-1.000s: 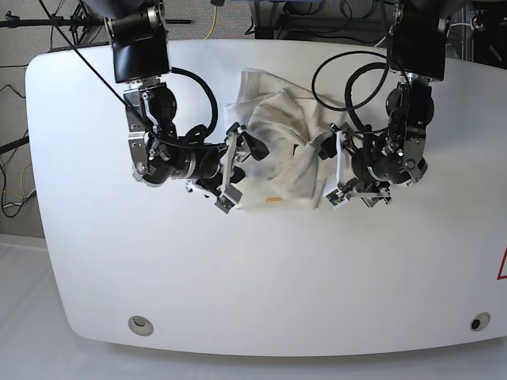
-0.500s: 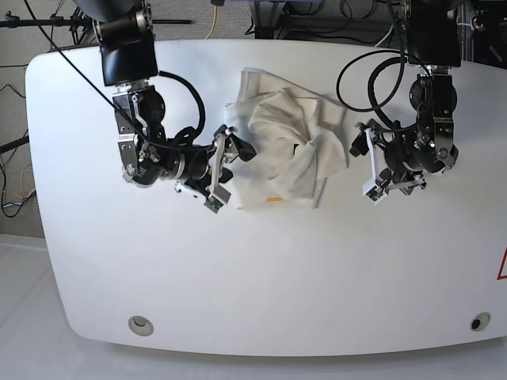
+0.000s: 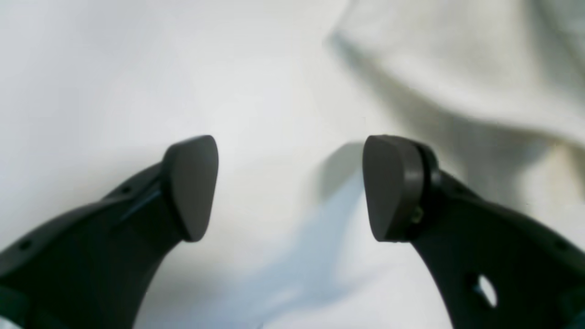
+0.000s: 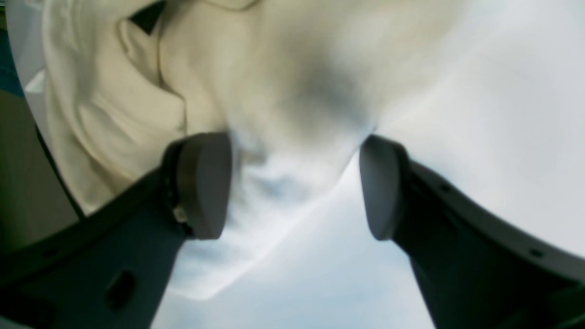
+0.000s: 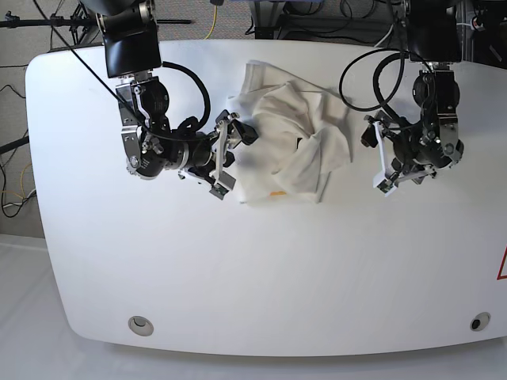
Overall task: Fold the T-shirt properly
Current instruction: 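Release the shirt and raise the right gripper away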
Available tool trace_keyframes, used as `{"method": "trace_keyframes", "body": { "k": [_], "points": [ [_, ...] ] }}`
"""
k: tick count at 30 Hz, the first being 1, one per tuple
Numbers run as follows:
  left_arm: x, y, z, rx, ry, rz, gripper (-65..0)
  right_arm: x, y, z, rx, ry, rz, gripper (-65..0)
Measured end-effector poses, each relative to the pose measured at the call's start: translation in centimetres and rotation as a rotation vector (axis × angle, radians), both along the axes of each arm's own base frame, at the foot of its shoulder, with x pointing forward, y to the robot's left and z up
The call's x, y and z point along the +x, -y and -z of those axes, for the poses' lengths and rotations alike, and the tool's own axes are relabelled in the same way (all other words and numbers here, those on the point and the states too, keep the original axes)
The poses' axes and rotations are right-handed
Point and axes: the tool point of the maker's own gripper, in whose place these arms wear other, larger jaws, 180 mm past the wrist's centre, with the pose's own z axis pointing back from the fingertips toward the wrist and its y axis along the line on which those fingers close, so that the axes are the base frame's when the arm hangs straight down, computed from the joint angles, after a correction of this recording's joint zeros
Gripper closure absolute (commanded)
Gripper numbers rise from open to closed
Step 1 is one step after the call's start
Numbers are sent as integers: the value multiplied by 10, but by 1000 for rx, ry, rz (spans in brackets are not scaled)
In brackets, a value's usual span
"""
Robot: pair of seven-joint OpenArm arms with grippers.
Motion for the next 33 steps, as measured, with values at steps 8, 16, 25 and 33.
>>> {"method": "trace_keyframes", "body": {
  "k": [8, 16, 25, 33],
  "points": [
    [13, -39, -19, 47, 35, -87, -457, 5, -5, -29, -27, 96, -47, -419],
    [29, -63, -40, 99, 79, -103, -457, 7, -8, -56, -32, 159, -28, -419],
    [31, -70, -45, 99, 89, -118, -457, -12, -5, -51, -67, 112, -23, -419],
    [29, -114, -63, 134, 127, -234, -457, -29, 2, -41, -84, 80, -24, -417]
  ]
}}
